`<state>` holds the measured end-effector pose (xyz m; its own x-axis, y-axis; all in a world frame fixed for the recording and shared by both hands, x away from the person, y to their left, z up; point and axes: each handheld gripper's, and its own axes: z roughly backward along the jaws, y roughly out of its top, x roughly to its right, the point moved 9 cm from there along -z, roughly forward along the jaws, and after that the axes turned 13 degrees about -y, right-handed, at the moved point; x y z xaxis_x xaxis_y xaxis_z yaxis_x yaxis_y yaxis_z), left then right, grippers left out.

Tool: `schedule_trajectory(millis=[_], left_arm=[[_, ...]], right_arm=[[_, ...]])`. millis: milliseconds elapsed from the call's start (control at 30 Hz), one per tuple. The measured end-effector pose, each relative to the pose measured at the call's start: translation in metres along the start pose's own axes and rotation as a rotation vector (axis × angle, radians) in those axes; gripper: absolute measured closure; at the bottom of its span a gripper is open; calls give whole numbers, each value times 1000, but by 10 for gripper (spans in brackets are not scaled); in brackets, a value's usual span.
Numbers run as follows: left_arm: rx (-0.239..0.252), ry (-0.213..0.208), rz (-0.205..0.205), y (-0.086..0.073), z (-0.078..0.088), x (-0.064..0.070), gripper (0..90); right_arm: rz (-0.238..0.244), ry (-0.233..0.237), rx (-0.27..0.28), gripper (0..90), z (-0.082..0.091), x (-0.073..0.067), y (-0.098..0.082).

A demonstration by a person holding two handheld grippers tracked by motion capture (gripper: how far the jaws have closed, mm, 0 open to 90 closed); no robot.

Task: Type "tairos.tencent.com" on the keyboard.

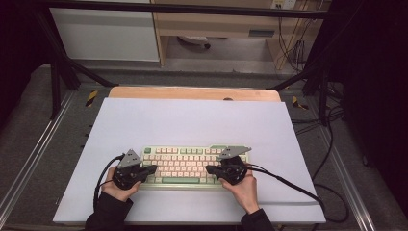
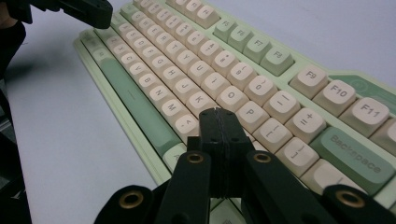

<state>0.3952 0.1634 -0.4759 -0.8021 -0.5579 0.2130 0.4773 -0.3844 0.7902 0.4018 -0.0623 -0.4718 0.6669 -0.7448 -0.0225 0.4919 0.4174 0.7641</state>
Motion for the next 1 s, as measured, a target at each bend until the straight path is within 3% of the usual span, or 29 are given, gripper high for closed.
schedule_trajectory(millis=[467, 1000], left_arm=[[-6, -14, -14, 9, -6, 10, 896], [-50, -36, -44, 14, -31, 26, 896]], right_arm=[[-29, -15, 2, 900, 8, 13, -6], [-33, -17, 11, 900, 13, 17, -7]])
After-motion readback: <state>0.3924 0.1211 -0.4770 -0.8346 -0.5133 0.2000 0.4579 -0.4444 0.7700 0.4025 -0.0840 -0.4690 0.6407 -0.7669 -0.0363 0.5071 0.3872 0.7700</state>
